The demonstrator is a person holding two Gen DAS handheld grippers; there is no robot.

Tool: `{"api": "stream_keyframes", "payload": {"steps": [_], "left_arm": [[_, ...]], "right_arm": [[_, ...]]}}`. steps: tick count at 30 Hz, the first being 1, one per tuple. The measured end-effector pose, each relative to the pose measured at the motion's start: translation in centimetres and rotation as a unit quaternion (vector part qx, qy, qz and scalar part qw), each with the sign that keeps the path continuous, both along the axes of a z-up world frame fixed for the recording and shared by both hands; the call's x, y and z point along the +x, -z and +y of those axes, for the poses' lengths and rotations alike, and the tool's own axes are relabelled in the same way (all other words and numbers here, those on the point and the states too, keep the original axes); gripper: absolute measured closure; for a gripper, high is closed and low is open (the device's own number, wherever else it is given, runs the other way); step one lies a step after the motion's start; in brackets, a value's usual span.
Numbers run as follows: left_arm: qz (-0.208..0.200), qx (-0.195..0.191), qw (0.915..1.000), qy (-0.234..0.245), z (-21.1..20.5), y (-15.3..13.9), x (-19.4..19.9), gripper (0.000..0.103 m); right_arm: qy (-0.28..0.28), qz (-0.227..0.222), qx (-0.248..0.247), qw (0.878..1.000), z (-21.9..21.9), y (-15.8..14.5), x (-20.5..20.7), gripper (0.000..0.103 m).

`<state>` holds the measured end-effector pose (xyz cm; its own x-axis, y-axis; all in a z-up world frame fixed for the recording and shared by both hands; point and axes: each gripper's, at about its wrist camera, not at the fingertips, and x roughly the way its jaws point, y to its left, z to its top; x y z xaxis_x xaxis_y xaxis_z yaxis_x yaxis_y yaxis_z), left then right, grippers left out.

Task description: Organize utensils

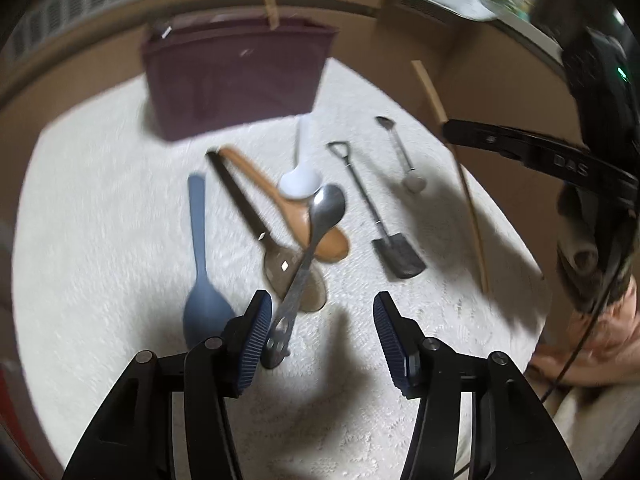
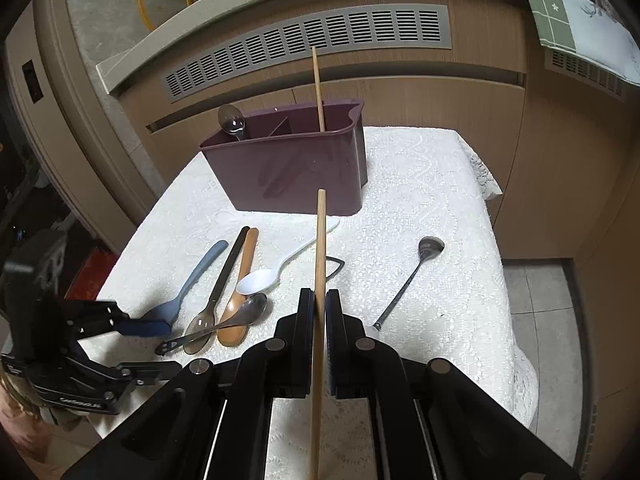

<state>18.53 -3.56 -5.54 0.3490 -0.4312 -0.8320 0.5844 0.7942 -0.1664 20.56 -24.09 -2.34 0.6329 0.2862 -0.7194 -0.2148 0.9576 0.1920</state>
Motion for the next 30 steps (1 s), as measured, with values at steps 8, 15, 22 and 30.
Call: {"api": "stream_keyframes", "payload": {"steps": [8, 15, 22, 30], "left_arm": [[-0.007, 0.054, 0.9962, 0.069, -5.3, 0.0, 2.2, 0.049], [0.042, 0.040, 0.9982, 0.013, -6.5, 2.2, 7.2, 0.050], [-0.009, 0.081, 0.9965, 0.019, -8.3, 2.5, 7.5, 0.051], [0.002, 0.056, 0.9984, -0.004, -5.4, 2.2, 7.7, 0.051]], "right_arm": [[0.004, -0.001, 0.006, 1.000, -0.4, 0.0, -0.1, 0.097], [0.005, -0.001, 0.009, 1.000, -0.6, 0.1, 0.0, 0.097], [0.001, 0.002, 0.015, 1.000, -0.6, 0.5, 0.1, 0.097], [0.001, -0.001, 0.006, 1.000, -0.5, 0.4, -0.1, 0.097]]}}
